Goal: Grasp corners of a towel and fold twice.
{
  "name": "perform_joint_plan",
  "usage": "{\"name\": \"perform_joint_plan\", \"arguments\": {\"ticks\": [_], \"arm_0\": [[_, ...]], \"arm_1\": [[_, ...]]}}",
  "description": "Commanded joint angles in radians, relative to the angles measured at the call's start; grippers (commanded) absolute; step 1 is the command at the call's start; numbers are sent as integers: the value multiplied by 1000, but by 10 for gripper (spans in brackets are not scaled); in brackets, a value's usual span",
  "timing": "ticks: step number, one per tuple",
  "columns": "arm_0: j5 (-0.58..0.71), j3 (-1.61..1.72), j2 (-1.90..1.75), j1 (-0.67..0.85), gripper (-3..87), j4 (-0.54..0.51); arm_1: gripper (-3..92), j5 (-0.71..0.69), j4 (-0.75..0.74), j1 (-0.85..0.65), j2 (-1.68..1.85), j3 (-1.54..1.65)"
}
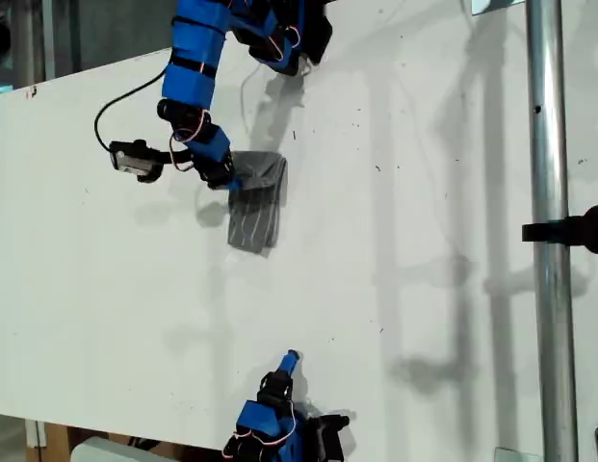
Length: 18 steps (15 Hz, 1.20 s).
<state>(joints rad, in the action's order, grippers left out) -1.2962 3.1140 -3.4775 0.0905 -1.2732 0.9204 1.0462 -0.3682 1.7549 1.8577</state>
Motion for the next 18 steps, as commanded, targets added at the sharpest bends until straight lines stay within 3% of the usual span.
{"name": "perform_joint_plan", "arguments": {"ticks": [1, 2, 3, 4, 6, 8, 10, 13, 15, 16, 18], "arm_0": [[2, 5, -3, 12, -26, 3], [2, 5, -3, 14, -26, 3], [2, 5, -3, 12, -26, 3], [2, 5, -3, 12, -26, 3], [-11, 5, -3, 11, -25, -2], [-17, 5, -3, 12, -25, -5], [-63, 5, -3, 2, -25, -15], [-132, 6, -3, -25, -20, -20], [-153, 6, -3, -5, -20, -20], [-123, 6, -3, -6, -20, -20], [161, 6, 2, -46, -19, -25]], "arm_1": [[8, -12, -192, 31, -164, -121], [65, -11, -224, 35, -198, -164], [235, -21, -265, 35, -196, -184], [316, -21, -307, 28, -172, -186], [366, -23, -377, -6, -100, -184], [181, -23, -416, -63, 46, -130], [20, -18, -291, -124, 236, 14], [-2, 20, -80, -126, 710, 433], [-3, 126, 61, -95, 1100, 730], [-3, 176, 161, -81, 1262, 828], [-3, 291, 362, -94, 1542, 979]]}}
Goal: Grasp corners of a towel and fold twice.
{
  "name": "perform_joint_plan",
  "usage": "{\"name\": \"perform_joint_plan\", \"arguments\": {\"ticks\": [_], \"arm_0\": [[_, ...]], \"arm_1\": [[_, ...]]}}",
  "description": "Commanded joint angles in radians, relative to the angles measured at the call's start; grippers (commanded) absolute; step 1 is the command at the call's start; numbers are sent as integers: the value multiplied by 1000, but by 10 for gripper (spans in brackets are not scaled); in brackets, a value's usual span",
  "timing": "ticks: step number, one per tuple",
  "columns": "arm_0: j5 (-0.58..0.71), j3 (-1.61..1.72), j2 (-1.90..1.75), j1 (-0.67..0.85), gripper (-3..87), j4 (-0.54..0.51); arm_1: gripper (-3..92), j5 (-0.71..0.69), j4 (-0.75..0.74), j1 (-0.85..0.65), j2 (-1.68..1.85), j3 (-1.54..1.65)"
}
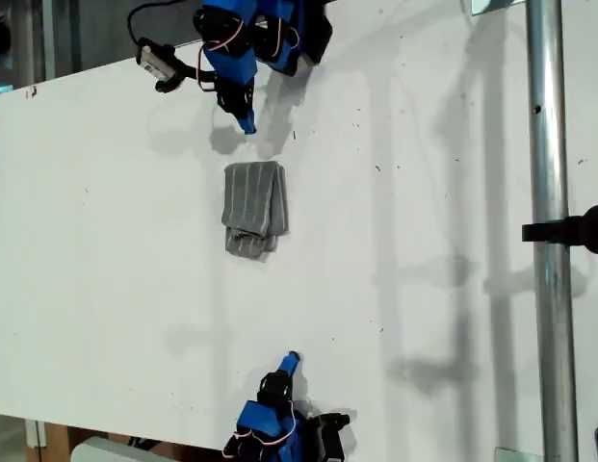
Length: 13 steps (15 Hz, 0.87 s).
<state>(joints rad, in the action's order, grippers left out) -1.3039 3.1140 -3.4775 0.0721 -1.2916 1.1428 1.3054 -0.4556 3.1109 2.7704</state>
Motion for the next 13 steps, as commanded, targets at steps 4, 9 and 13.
{"name": "perform_joint_plan", "arguments": {"ticks": [4, 9, 13], "arm_0": [[324, 6, 0, -256, -21, -3], [324, 6, 0, -255, -21, -3], [324, 6, 0, -255, -21, -3]], "arm_1": [[106, 310, 127, 46, 170, 121], [114, 356, 160, 37, 176, 120], [114, 356, 160, 40, 176, 120]]}}
